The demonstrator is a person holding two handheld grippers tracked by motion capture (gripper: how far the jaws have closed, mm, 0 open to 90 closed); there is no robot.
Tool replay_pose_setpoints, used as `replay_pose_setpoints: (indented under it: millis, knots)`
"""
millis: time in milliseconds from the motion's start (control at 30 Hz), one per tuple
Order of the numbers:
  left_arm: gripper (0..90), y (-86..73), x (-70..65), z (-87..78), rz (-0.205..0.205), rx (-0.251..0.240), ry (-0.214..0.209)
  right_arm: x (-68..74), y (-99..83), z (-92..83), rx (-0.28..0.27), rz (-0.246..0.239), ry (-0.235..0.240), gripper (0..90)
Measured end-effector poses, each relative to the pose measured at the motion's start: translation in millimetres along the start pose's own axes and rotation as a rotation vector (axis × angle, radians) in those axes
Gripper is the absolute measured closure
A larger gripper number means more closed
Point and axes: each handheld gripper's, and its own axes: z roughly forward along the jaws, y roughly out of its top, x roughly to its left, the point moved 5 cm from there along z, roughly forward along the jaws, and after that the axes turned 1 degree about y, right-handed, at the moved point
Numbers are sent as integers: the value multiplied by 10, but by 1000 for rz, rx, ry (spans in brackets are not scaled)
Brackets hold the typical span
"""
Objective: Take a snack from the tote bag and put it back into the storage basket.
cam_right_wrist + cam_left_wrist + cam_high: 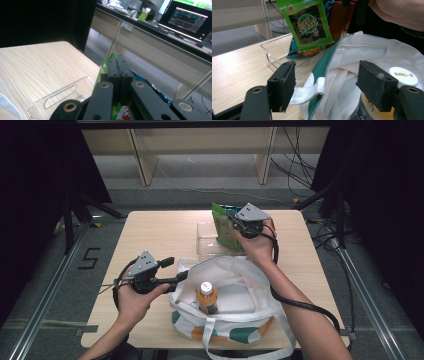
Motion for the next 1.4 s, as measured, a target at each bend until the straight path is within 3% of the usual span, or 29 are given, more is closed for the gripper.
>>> replay_pose_setpoints:
  millis: [133, 200, 233, 300, 400, 567, 700, 800, 867, 1000, 1067, 1100, 1200, 1267, 1400]
  knots:
    - [301, -7, 0, 2, -2, 2, 0, 7, -37, 31, 4, -23, -8, 900]
    - [301, -11, 4, 4, -2, 1, -1, 38, -71, 44, 29, -5, 16, 900]
    - [300, -12, 6, 4, -2, 2, -1, 11, -77, 55, 17, -40, -5, 900]
    - [301, -16, 9, 7, -3, 1, -4, 30, -104, 62, 34, -21, 5, 900]
    - [301, -21, 8, 5, -4, 5, 0, 17, -141, 73, 55, -54, 7, 900]
    - [300, -21, 5, 9, -7, -2, -7, 39, -173, 24, 82, -39, 8, 900]
    - [300, -23, -9, 12, -1, 7, -5, 28, -177, -43, 101, -58, 11, 900]
    - [300, -18, -8, 10, -1, 5, -4, 24, -202, -87, 122, -25, 22, 900]
    - [300, -17, -4, 9, -2, 3, -2, -11, -196, -110, 115, -49, 11, 900]
    - [301, -17, -9, 13, 1, 6, -5, -39, -194, -148, 109, -33, 9, 900]
    - [300, -18, -18, 16, 0, 6, -7, -37, -197, -135, 117, -25, 36, 900]
    - [300, -18, -19, 16, 1, 7, -7, -45, -191, -128, 104, -27, 18, 900]
    - [300, -18, -9, 9, -1, 4, -4, -19, -200, -107, 111, -12, 28, 900]
    - [300, -22, 0, 7, -6, 5, -1, -37, -199, -93, 100, -40, 23, 900]
    - [300, -22, -4, 11, -6, -1, -10, -39, -205, -101, 118, -9, 30, 900]
